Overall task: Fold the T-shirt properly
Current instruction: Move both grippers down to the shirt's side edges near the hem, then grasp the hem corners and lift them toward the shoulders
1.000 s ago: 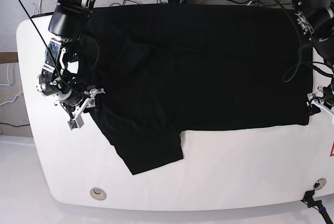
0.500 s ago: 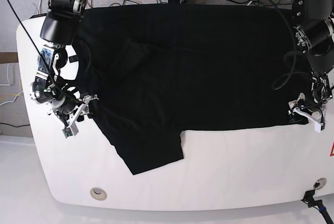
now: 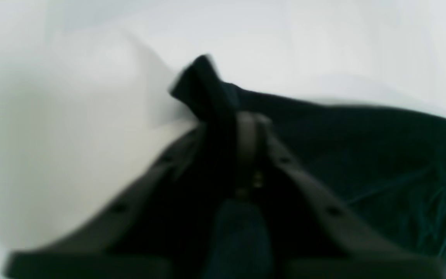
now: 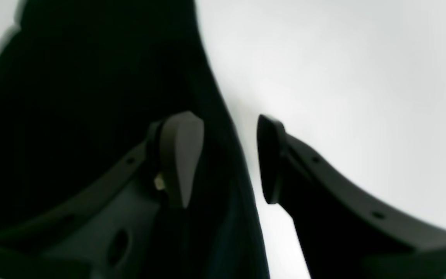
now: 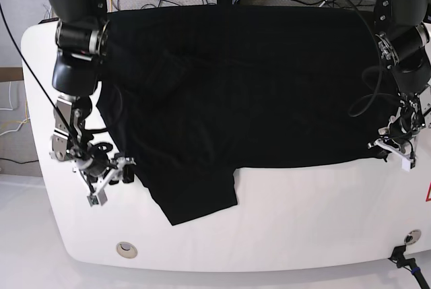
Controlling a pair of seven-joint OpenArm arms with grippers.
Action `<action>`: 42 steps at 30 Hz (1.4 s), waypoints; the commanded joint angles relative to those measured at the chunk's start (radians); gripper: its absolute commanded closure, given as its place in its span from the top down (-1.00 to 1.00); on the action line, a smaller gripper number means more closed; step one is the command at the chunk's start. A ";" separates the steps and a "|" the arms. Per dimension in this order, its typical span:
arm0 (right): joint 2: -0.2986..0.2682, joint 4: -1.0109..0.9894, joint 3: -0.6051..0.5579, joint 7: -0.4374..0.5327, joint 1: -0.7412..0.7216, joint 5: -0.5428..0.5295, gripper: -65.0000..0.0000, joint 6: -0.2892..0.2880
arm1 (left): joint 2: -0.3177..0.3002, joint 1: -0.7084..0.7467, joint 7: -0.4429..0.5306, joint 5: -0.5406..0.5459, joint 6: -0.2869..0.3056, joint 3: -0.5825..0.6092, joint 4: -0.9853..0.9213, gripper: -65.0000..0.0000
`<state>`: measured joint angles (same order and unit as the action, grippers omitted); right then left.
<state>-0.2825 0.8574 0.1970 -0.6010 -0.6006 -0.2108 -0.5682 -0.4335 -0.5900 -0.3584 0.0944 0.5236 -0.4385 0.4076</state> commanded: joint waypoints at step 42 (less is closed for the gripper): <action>0.116 -0.188 -0.115 0.100 -0.138 -0.008 -1.00 0.098 | -0.014 0.158 0.014 0.112 0.013 -0.006 0.389 -1.00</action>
<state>-0.1474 0.5854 0.0780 -0.4873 -0.7139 -0.2028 -0.4641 -0.4259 -0.4103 -0.3668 0.1787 0.5354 -0.4435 0.7597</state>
